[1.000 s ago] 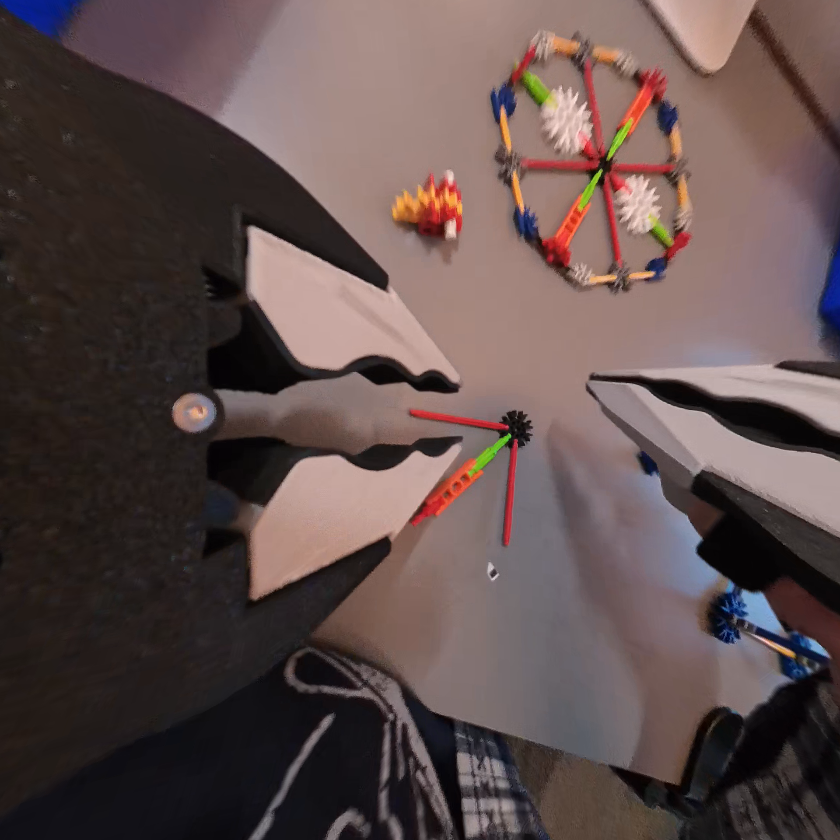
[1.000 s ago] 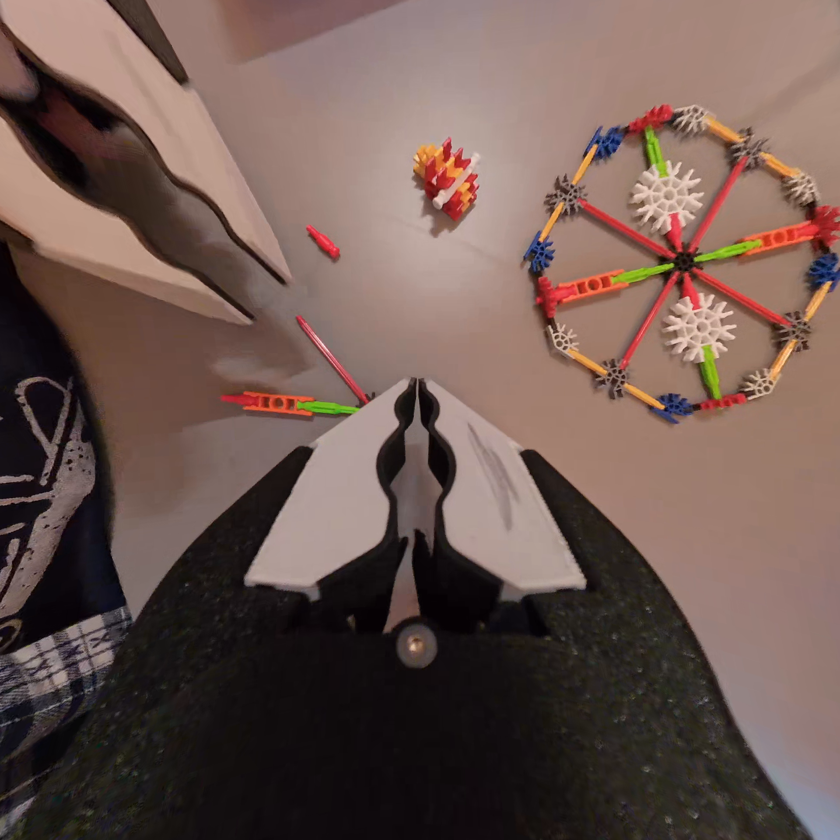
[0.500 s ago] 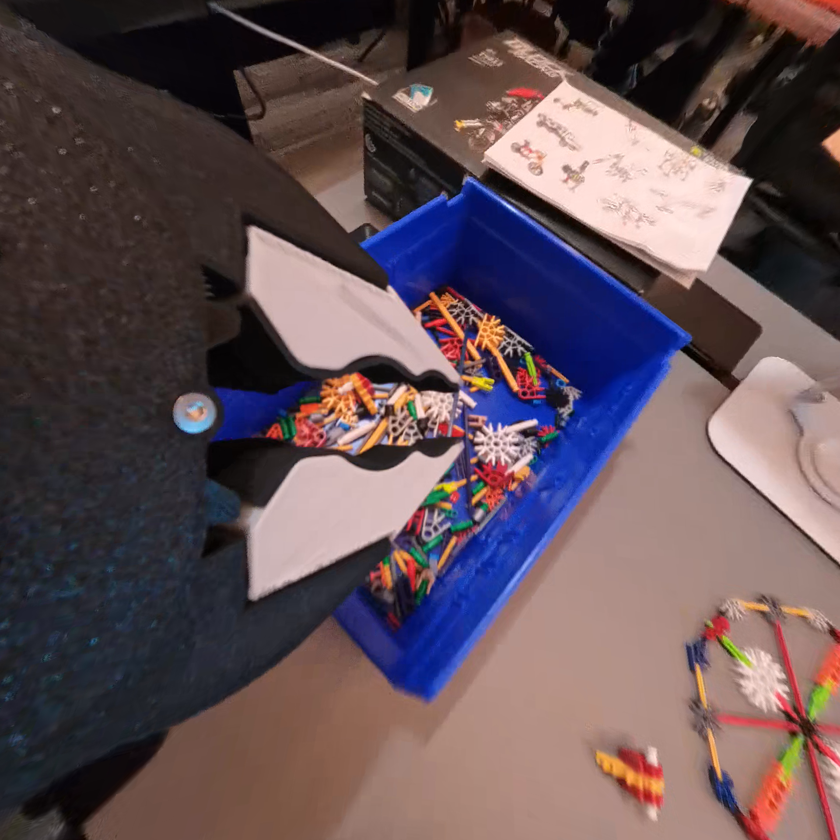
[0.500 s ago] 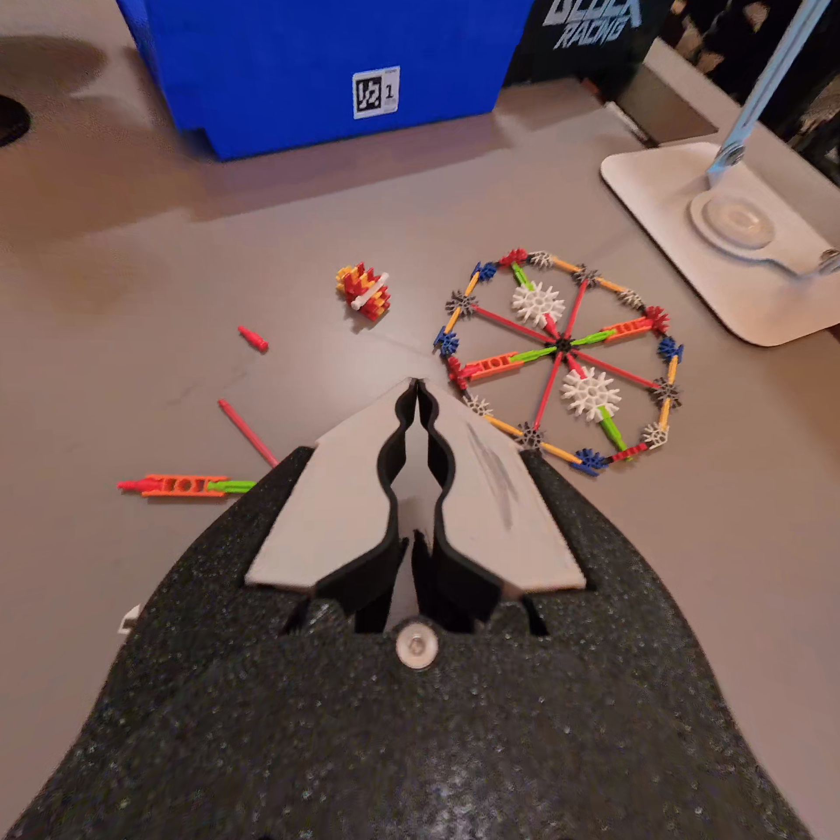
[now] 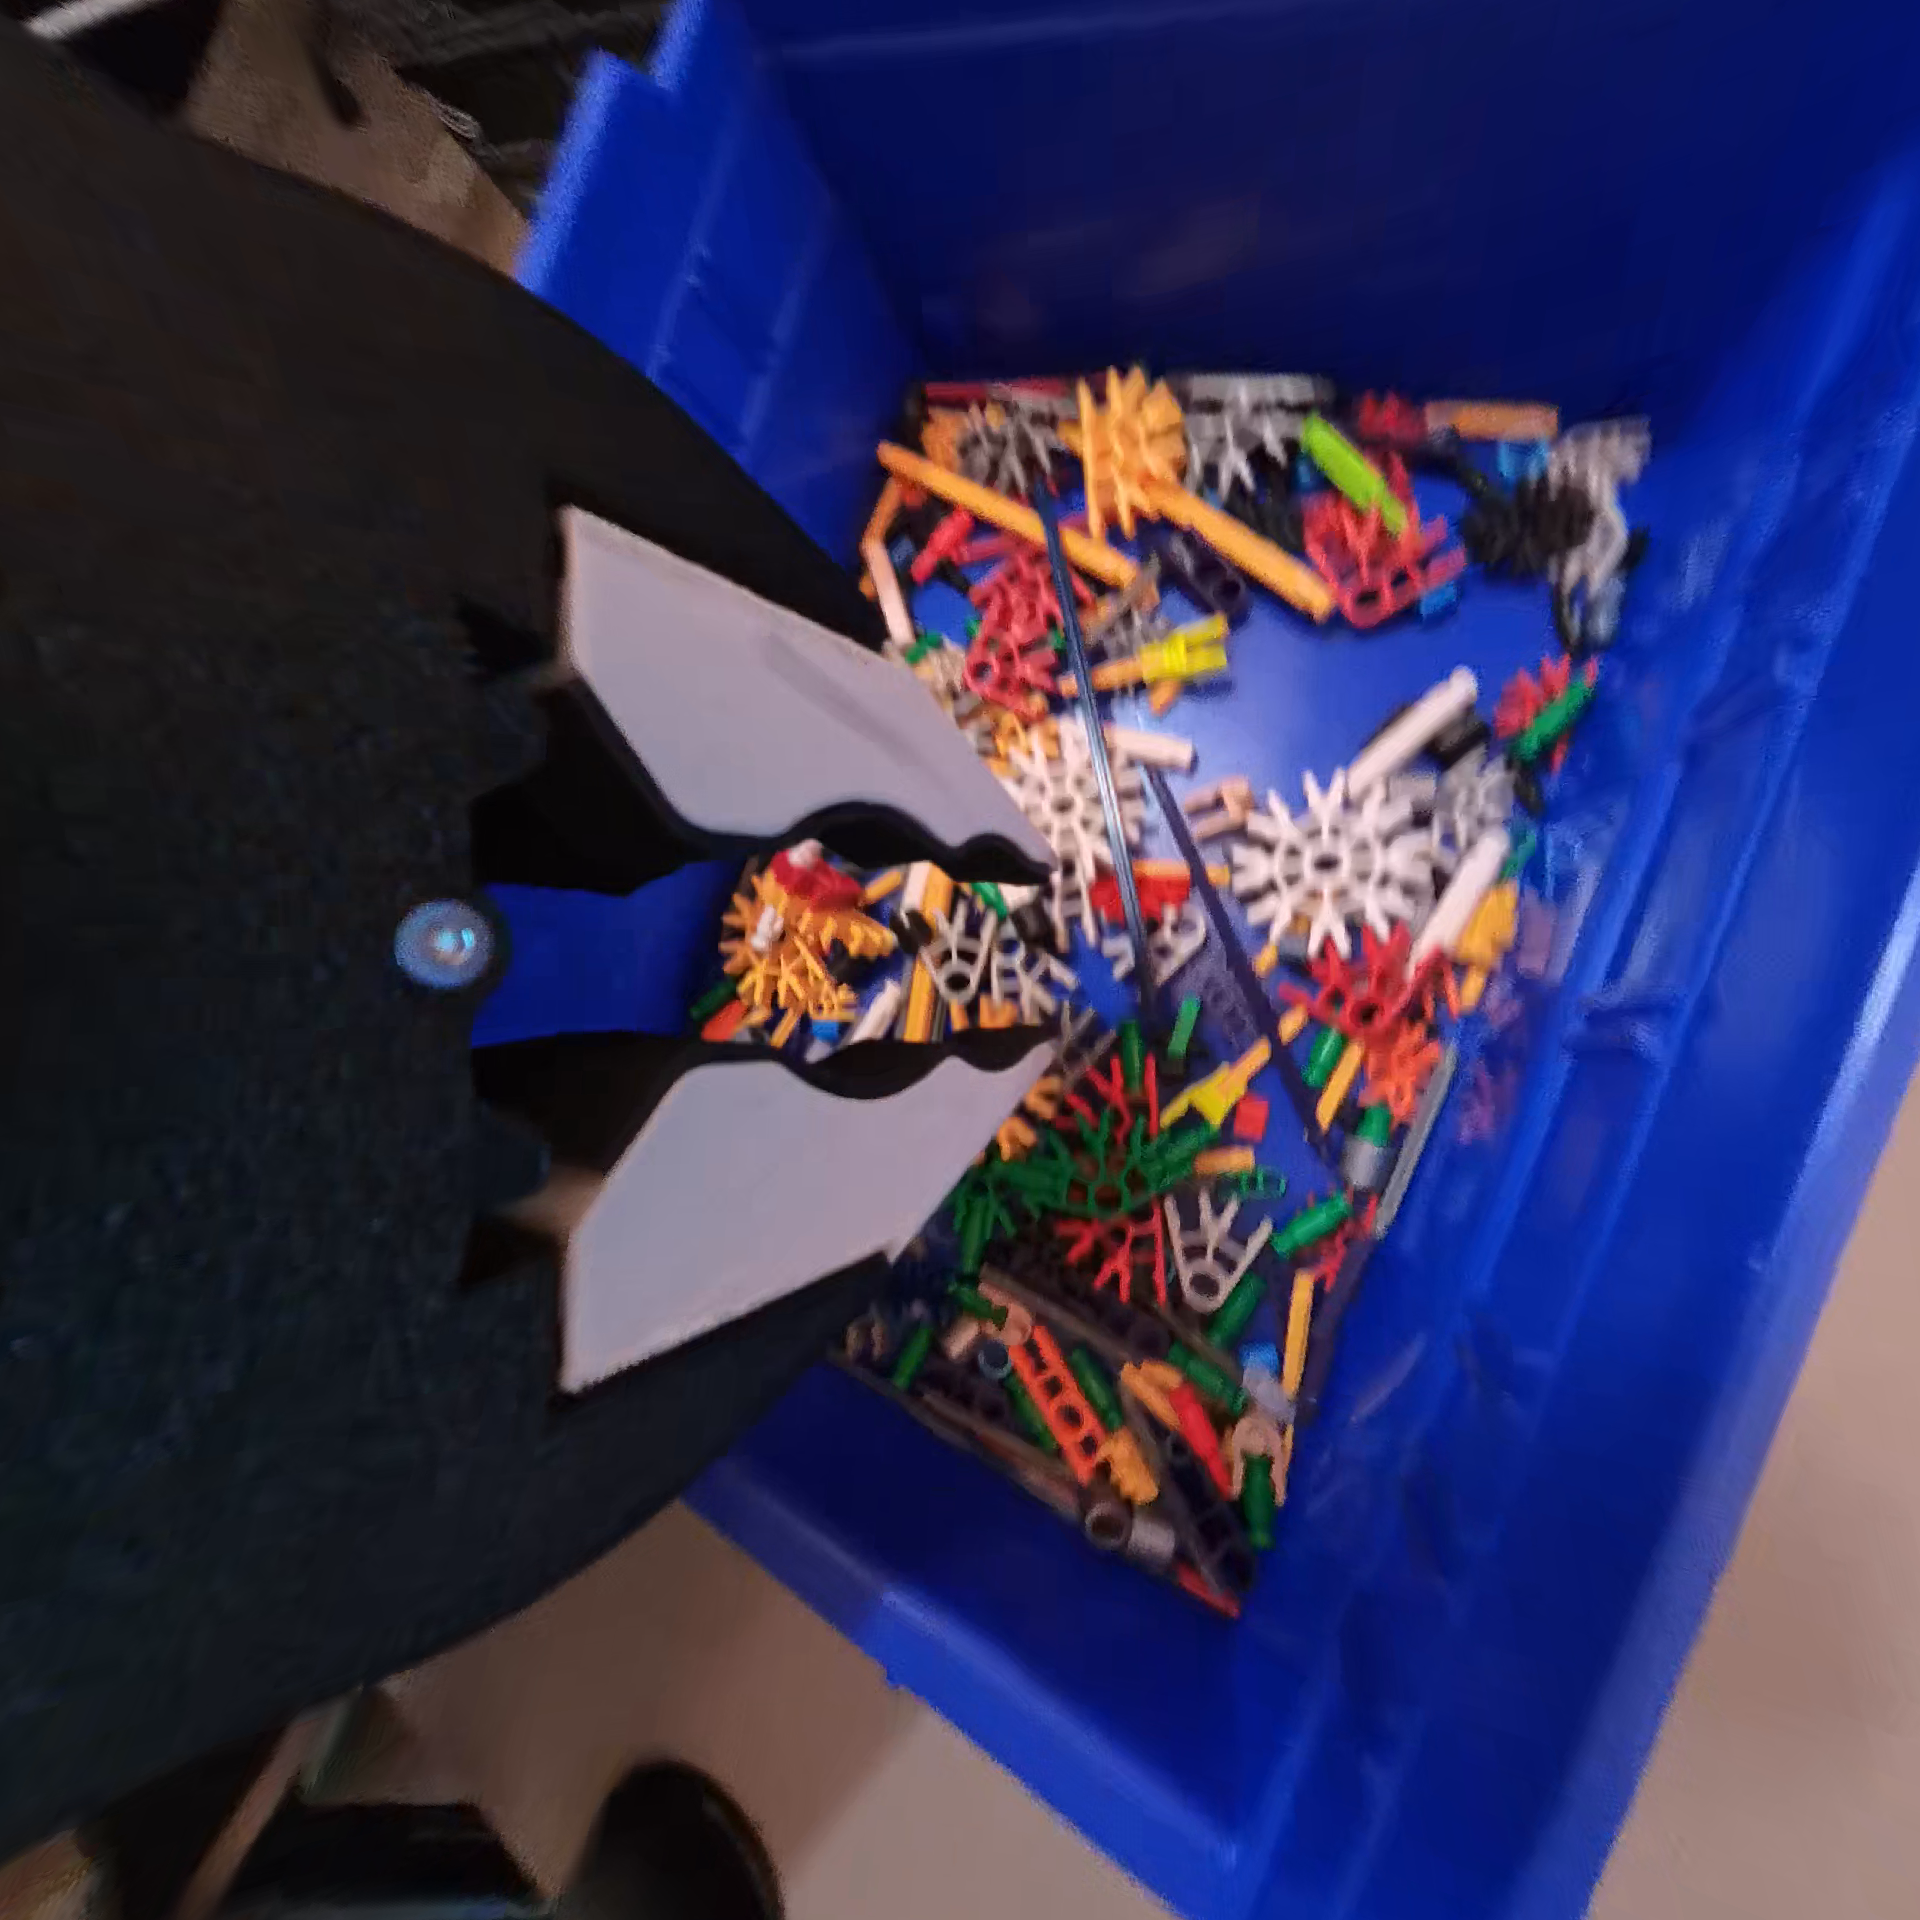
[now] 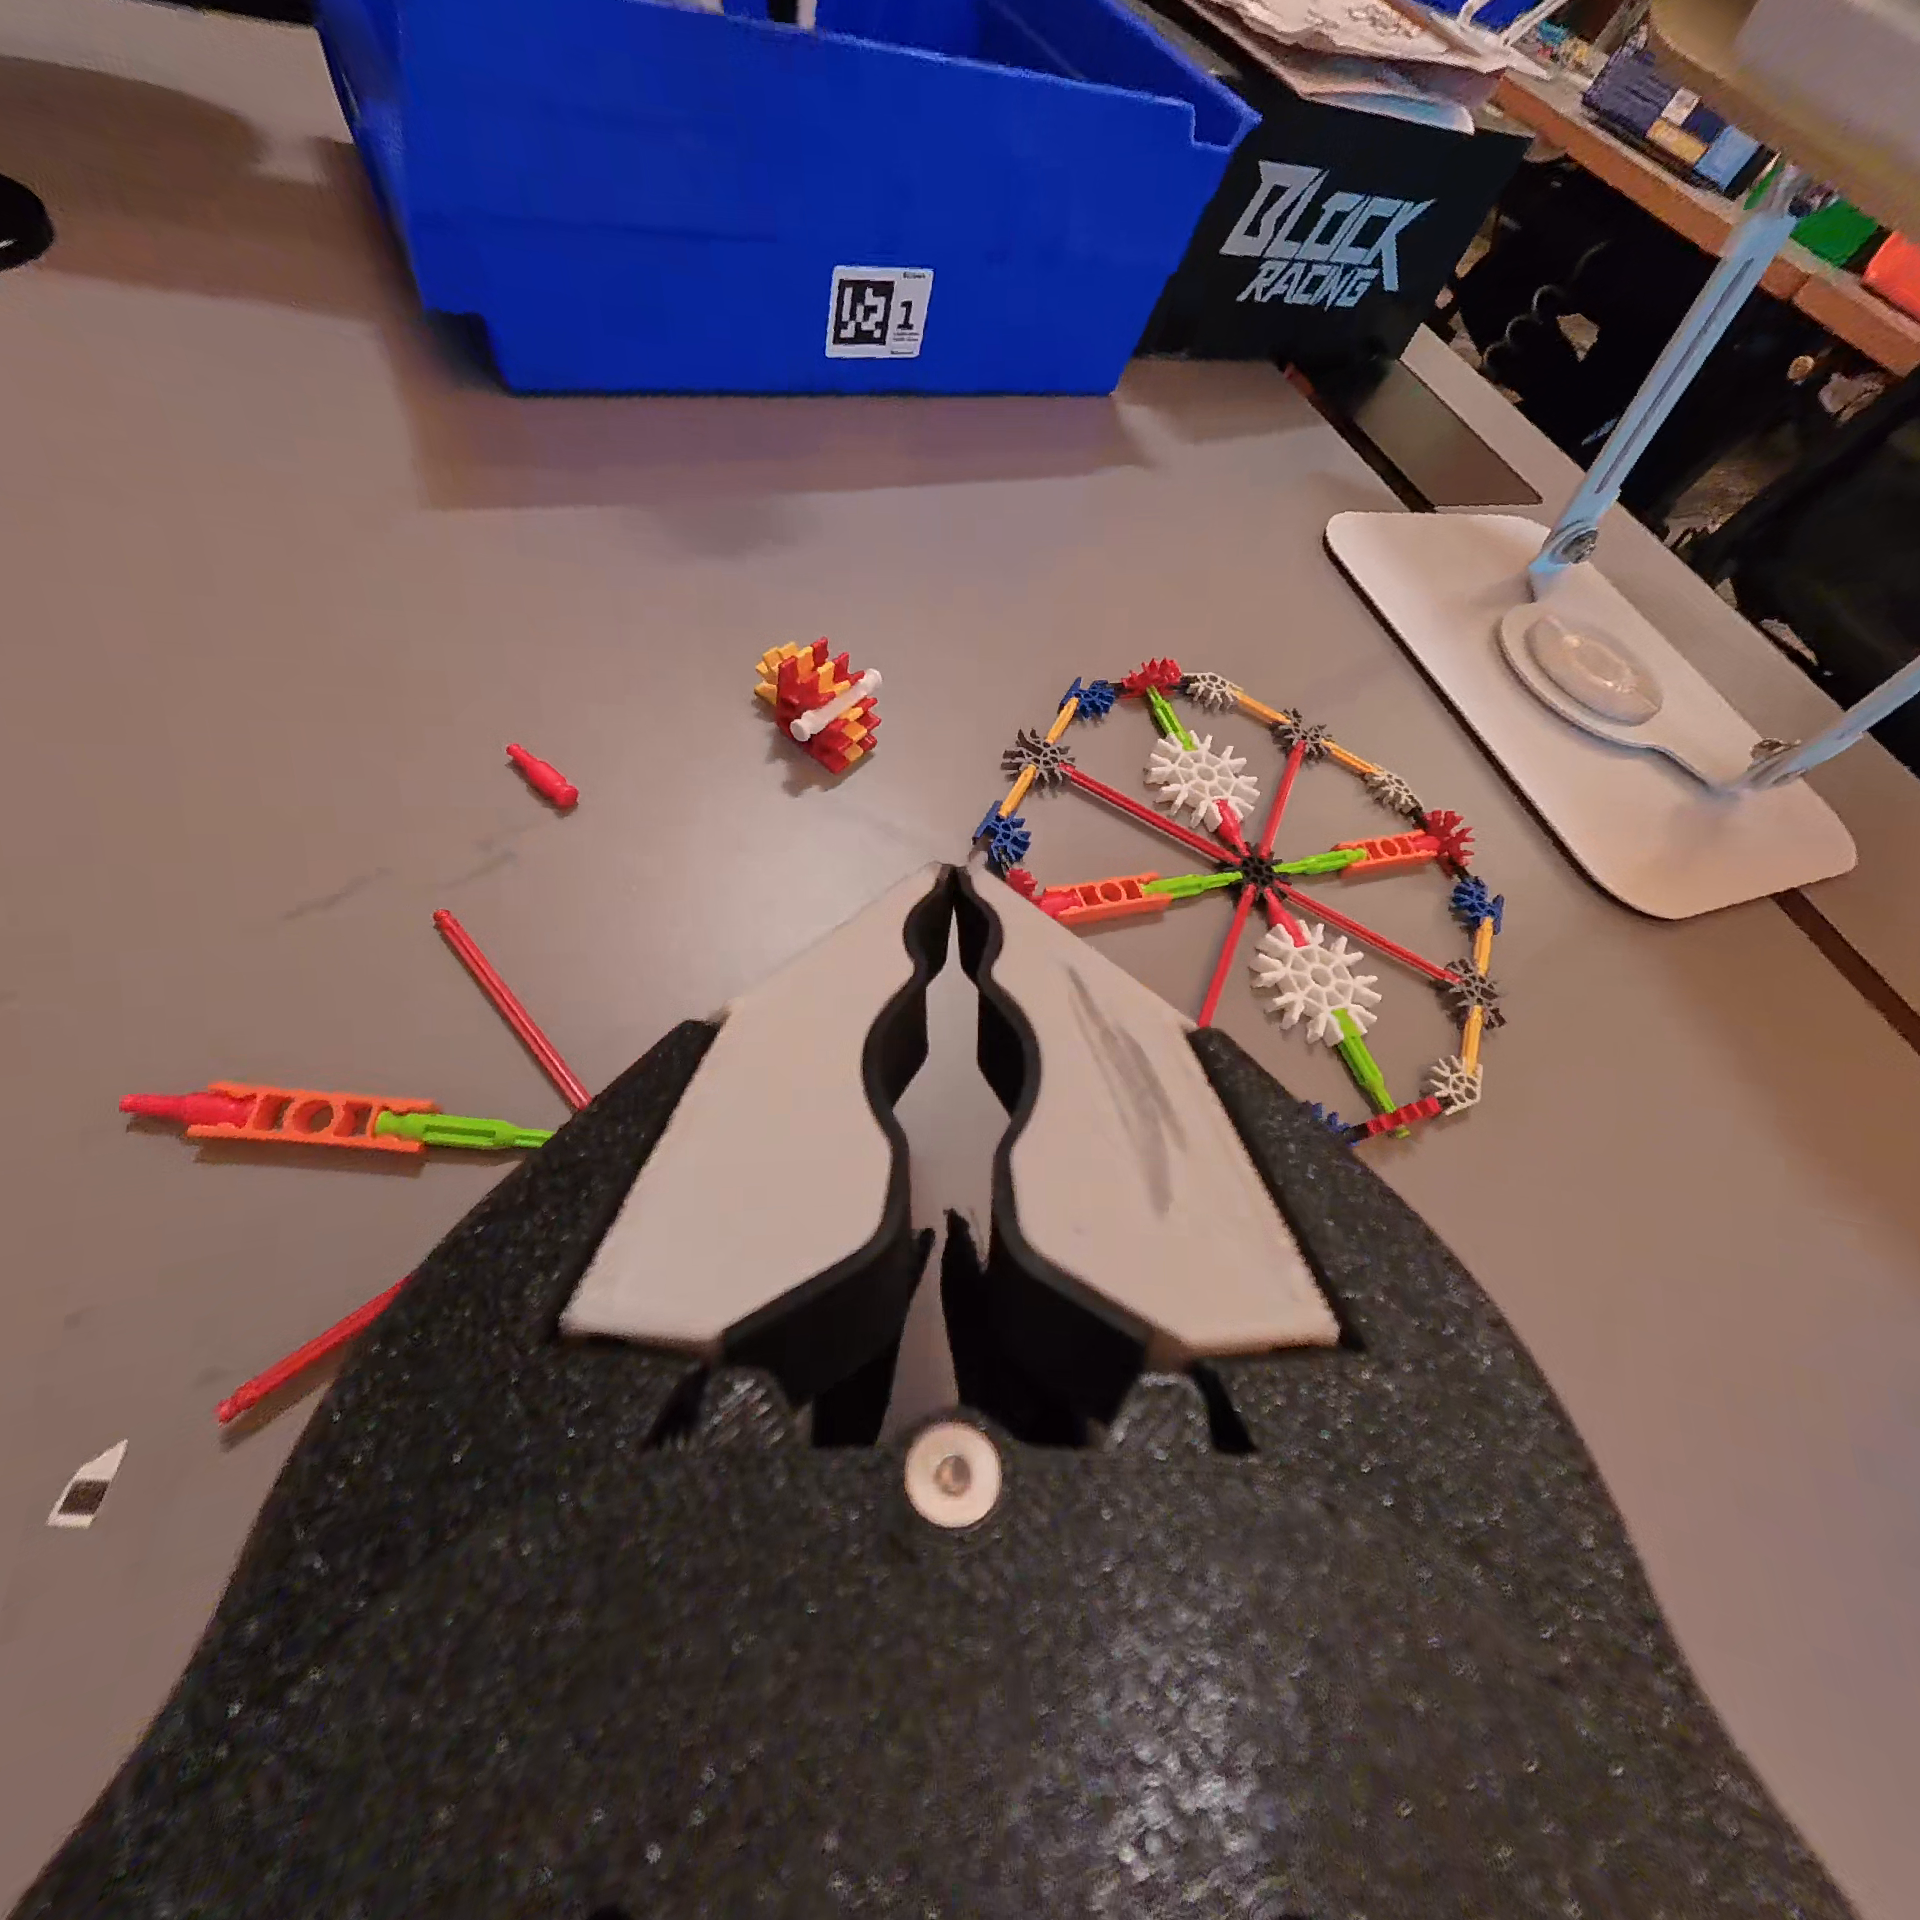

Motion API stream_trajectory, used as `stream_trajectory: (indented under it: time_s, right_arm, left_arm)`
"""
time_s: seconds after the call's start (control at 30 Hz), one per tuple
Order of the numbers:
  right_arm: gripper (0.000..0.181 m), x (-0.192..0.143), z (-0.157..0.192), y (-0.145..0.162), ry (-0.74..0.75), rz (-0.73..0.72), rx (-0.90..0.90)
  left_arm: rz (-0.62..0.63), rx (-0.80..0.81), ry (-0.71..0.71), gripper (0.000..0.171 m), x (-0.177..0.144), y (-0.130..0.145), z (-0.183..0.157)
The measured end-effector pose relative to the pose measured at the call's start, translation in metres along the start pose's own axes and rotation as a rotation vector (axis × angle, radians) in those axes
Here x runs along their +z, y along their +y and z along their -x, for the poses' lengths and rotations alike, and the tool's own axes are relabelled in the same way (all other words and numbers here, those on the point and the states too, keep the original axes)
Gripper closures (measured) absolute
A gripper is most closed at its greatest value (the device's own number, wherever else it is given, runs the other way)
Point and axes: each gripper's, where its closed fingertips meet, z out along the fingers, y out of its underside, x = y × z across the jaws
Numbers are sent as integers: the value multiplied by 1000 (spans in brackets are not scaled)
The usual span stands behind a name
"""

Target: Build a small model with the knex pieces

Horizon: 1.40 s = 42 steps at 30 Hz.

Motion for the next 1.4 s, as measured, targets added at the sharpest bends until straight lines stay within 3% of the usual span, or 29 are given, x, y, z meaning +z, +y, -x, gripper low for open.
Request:
stream_trajectory:
  time_s: [0.23,0.37,0.47,0.57,0.63,0.7,0.77,1.0,1.17,1.27,1.4]
  right_arm:
    - [181,2,-2,2,28,-2,-23]
    - [181,-1,0,-5,54,-28,-64]
    - [181,-2,-3,-9,82,-43,-77]
    - [181,-3,-6,-9,106,-48,-76]
    - [181,-4,-8,-10,117,-51,-79]
    - [181,-5,-11,-9,132,-50,-72]
    - [181,-6,-14,-8,140,-53,-65]
    - [181,-11,-21,-8,170,-68,-54]
    - [181,-12,-23,-8,178,-69,-55]
    - [181,-13,-24,-8,182,-73,-54]
    - [181,-13,-26,-6,188,-70,-54]
  left_arm:
    - [-27,102,33,147,18,-13,-7]
    - [-97,153,138,144,26,-30,-24]
    - [-10,189,105,143,39,-20,-17]
    - [-50,161,171,143,43,-24,-21]
    - [-15,149,161,137,45,-17,-11]
    - [11,109,31,149,47,-14,19]
    - [29,114,-38,149,45,-9,35]
    - [-82,141,74,142,16,-17,11]
    - [4,245,290,135,11,8,-48]
    - [156,262,272,127,19,38,-50]
    - [235,276,234,124,9,57,-48]
